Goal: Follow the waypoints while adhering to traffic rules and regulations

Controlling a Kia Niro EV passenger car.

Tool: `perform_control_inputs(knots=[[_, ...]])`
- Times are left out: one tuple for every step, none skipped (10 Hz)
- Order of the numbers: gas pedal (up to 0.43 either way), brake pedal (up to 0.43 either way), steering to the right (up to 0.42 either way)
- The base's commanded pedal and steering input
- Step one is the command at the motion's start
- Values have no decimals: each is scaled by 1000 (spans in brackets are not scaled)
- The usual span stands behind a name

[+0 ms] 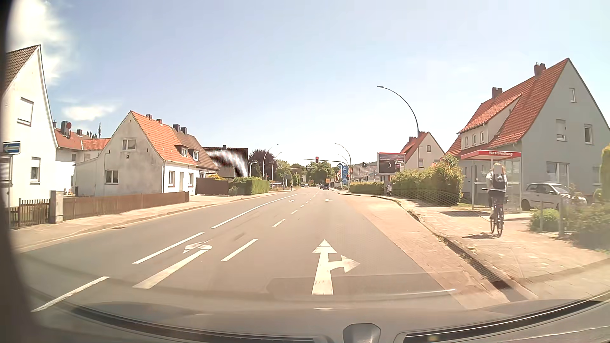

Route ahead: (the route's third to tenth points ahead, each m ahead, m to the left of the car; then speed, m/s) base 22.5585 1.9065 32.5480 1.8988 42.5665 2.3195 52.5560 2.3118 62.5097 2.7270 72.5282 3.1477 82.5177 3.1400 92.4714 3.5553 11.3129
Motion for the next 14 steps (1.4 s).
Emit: perform_control_inputs(knots=[[0, 171, 3], [0, 165, 3], [0, 152, 3], [0, 140, 3], [0, 128, 3], [0, 104, 3], [0, 67, 2], [0, 30, 3], [0, 12, 2], [0, 12, 2], [0, 6, 3], [0, 6, 2], [0, 6, 2], [0, 12, 2]])
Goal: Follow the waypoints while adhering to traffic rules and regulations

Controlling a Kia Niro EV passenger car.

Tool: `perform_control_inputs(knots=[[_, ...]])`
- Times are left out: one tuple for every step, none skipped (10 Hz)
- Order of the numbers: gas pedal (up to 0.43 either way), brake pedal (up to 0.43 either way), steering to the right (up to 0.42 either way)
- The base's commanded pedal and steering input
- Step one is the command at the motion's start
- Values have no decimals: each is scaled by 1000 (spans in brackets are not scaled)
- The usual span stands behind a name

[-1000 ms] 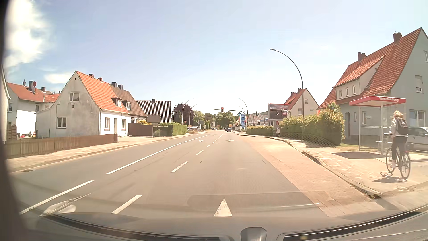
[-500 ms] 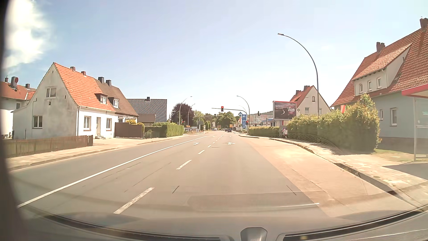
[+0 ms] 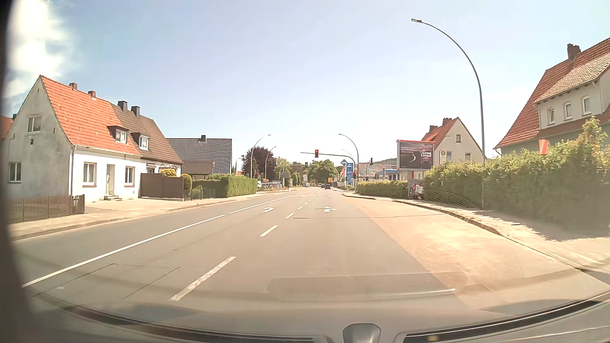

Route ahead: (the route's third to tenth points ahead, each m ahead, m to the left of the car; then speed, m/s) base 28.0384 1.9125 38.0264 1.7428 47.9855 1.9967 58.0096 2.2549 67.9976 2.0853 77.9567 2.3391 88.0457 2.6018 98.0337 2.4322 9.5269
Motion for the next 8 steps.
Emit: perform_control_inputs(knots=[[0, 12, 2], [0, 12, 2], [0, 12, 2], [0, 12, 2], [0, 6, 2], [0, 6, 4], [0, 6, 4], [0, 6, 5]])
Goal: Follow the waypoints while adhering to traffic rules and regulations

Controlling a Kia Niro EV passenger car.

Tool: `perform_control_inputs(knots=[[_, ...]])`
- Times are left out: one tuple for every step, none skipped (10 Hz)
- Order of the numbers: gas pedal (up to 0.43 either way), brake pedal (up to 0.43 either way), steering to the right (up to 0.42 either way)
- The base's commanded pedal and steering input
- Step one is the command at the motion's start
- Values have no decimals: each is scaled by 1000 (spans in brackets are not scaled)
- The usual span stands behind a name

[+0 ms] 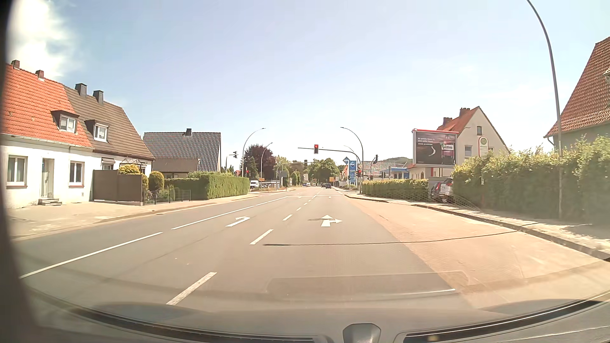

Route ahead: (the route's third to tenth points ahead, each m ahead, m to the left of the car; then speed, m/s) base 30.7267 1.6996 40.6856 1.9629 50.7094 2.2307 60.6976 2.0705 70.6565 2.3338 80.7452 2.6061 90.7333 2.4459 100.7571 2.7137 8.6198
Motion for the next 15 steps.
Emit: perform_control_inputs(knots=[[0, 12, 6], [0, 6, 6], [0, 6, 6], [0, 6, 6], [0, 6, 6], [0, 12, 6], [0, 6, 6], [0, 6, 6], [0, 6, 6], [0, 6, 6], [0, 6, 6], [0, 6, 6], [0, 6, 6], [0, 6, 6], [0, 6, 6]])
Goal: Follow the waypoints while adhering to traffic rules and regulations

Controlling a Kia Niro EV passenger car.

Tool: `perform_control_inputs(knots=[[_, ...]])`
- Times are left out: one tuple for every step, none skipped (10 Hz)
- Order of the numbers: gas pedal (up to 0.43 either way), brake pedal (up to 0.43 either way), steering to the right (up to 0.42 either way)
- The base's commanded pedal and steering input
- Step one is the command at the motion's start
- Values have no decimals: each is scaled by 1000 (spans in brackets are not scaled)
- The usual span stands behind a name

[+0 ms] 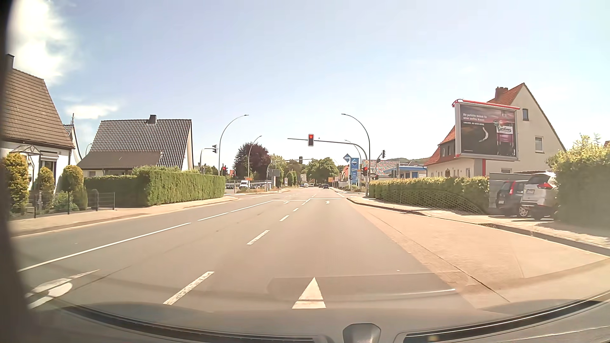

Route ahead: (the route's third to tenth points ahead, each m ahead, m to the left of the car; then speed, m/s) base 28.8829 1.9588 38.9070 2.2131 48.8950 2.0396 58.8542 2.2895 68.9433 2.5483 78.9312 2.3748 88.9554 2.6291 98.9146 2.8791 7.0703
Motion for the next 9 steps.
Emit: perform_control_inputs(knots=[[0, 6, 6], [0, 6, 5], [0, 6, 4], [0, 6, 4], [0, 6, 2], [0, 6, 1], [0, 6, 0], [0, 6, 0], [0, 6, 0]])
